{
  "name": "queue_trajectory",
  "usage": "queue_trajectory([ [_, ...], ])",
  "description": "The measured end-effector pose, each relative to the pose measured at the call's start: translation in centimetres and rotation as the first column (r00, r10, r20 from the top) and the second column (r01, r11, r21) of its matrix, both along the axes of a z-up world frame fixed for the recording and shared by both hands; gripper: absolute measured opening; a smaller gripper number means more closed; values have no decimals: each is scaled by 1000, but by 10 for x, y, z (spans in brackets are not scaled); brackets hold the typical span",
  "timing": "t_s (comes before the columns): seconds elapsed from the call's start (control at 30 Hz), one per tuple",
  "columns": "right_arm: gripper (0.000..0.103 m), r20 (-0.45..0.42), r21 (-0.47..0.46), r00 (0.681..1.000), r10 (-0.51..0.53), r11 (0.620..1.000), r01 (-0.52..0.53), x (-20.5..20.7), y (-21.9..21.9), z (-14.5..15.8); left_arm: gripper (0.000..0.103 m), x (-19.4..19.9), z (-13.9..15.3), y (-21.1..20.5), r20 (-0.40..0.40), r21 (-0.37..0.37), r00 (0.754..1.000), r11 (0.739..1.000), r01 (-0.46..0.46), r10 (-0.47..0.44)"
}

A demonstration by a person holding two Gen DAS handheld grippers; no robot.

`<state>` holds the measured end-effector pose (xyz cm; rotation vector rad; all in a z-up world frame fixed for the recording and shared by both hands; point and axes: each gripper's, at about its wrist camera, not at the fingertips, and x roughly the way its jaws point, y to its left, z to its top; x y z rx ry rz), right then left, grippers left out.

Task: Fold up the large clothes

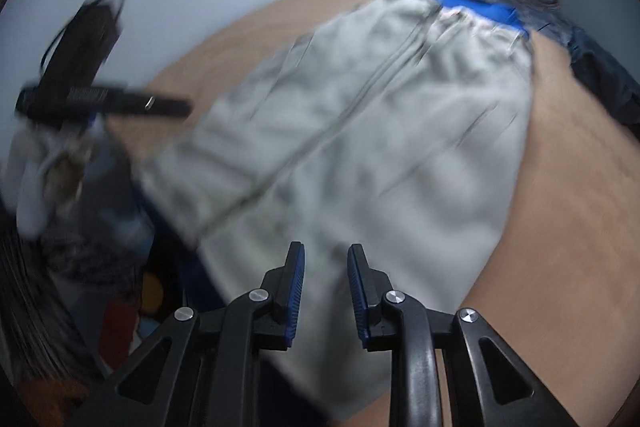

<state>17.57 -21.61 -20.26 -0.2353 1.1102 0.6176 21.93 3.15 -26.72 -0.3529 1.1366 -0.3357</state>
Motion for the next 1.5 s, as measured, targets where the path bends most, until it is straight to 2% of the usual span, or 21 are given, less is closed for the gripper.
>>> queue_trajectory([
  [0.07, 22, 42, -16, 999, 2, 1000, -1, -13, -2, -13, 39, -8, -18, -12, -1, 115, 999, 992, 46, -46],
  [0.13, 22, 28, 23, 999, -36, 999, 35, -13, -9, -13, 40, -14, -17, -16, 51, 157, 996, 986, 61, -70],
  [0.2, 22, 14, 18, 999, -37, 999, 37, -13, -11, -10, 40, -12, -16, -11, 25, 134, 998, 989, 62, -66],
  [0.27, 27, 16, 2, 1000, -24, 1000, 24, -16, -12, -4, 40, -10, -15, 3, -20, 53, 1000, 998, 23, -22],
  [0.3, 41, 9, 22, 999, -32, 999, 32, -15, -16, 1, 40, -10, -13, 9, -34, 18, 999, 1000, 4, -4],
  [0.33, 59, 4, 51, 999, -51, 997, 50, -13, -22, 5, 41, -9, -11, 16, -45, -26, 999, 1000, -18, 17],
  [0.37, 67, 2, 95, 996, -84, 992, 84, -14, -31, 11, 42, -8, -9, 21, -51, -55, 998, 998, -36, 33],
  [0.4, 75, -6, 147, 992, -129, 981, 129, -14, -44, 16, 49, -6, -8, 29, -57, -91, 997, 994, -62, 57],
  [0.43, 75, -23, 185, 987, -162, 969, 163, -13, -53, 17, 53, -4, -8, 34, -63, -118, 995, 990, -79, 72],
  [0.5, 75, -86, 246, 969, -231, 938, 245, -6, -76, 13, 54, 2, -13, 43, -106, -187, 990, 975, -116, 98],
  [0.6, 72, -189, 298, 938, -291, 893, 337, 6, -100, -4, 54, 8, -29, 45, -192, -274, 978, 953, -132, 80],
  [0.67, 68, -254, 327, 921, -294, 870, 368, 11, -108, -16, 54, 8, -39, 41, -229, -311, 972, 943, -120, 48],
  [0.77, 60, -347, 371, 897, -273, 839, 398, 15, -111, -38, 53, 7, -40, 41, -236, -337, 971, 933, -124, 43],
  [0.9, 55, -415, 441, 876, -247, 787, 431, 24, -112, -53, 53, 10, -49, 42, -283, -419, 959, 896, -148, 26],
  [0.97, 53, -440, 469, 866, -238, 761, 448, 26, -112, -57, 53, 12, -50, 36, -285, -425, 958, 894, -140, 14],
  [1.07, 47, -462, 493, 859, -220, 741, 455, 32, -109, -62, 53, 12, -45, 25, -268, -402, 963, 910, -103, -9],
  [1.13, 39, -483, 504, 850, -212, 726, 467, 33, -110, -64, 37, 9, -43, 23, -271, -406, 962, 909, -92, -24],
  [1.23, 36, -506, 547, 840, -197, 680, 489, 32, -117, -61, 34, 4, -41, 27, -271, -446, 962, 888, -113, -13],
  [1.3, 36, -504, 545, 842, -190, 687, 481, 32, -116, -62, 34, 4, -43, 27, -269, -441, 963, 890, -114, -10],
  [1.4, 36, -498, 508, 845, -195, 724, 467, 35, -107, -65, 34, 3, -52, 21, -278, -423, 961, 898, -121, -2],
  [1.5, 37, -492, 496, 849, -193, 739, 456, 40, -100, -60, 31, 4, -41, 14, -245, -383, 970, 920, -89, -8],
])
